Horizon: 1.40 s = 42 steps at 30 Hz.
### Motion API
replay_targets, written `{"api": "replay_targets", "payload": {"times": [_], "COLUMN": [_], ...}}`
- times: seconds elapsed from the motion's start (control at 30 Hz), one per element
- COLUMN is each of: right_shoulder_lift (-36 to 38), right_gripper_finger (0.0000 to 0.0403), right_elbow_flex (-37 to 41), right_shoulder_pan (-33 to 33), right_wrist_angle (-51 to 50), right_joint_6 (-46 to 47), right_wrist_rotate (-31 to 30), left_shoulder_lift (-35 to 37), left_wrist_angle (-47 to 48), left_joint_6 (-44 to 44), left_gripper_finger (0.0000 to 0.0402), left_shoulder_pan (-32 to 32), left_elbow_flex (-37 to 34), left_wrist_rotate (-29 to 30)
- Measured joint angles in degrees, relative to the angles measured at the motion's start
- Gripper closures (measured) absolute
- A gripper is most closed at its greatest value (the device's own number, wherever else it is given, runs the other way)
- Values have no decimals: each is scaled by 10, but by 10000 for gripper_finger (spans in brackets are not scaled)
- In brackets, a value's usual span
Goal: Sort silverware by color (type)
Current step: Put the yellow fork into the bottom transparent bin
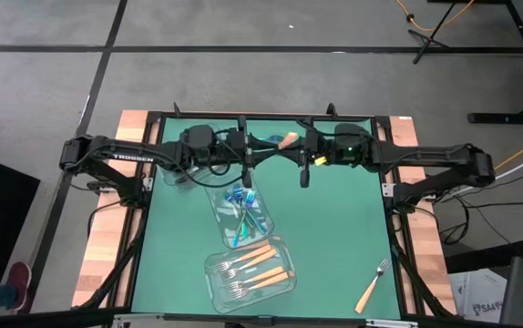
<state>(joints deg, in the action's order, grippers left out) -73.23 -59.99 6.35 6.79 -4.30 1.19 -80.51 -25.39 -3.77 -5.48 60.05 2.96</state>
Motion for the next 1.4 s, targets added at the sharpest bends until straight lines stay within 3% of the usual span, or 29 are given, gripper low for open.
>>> {"api": "replay_targets", "payload": {"times": [0.8, 1.4], "right_shoulder_lift": [-16, -16], "right_gripper_finger": [403, 403], "right_elbow_flex": [0, 0], "right_shoulder_pan": [1, 0], "right_wrist_angle": [21, 2], "right_joint_6": [0, -1], "right_wrist_rotate": [49, 74], "left_shoulder_lift": [0, 0], "left_wrist_angle": [5, 24], "left_joint_6": [1, 30], "left_gripper_finger": [343, 343], "left_shoulder_pan": [1, 1], "left_elbow_flex": [0, 0], "left_wrist_rotate": [17, -3]}}
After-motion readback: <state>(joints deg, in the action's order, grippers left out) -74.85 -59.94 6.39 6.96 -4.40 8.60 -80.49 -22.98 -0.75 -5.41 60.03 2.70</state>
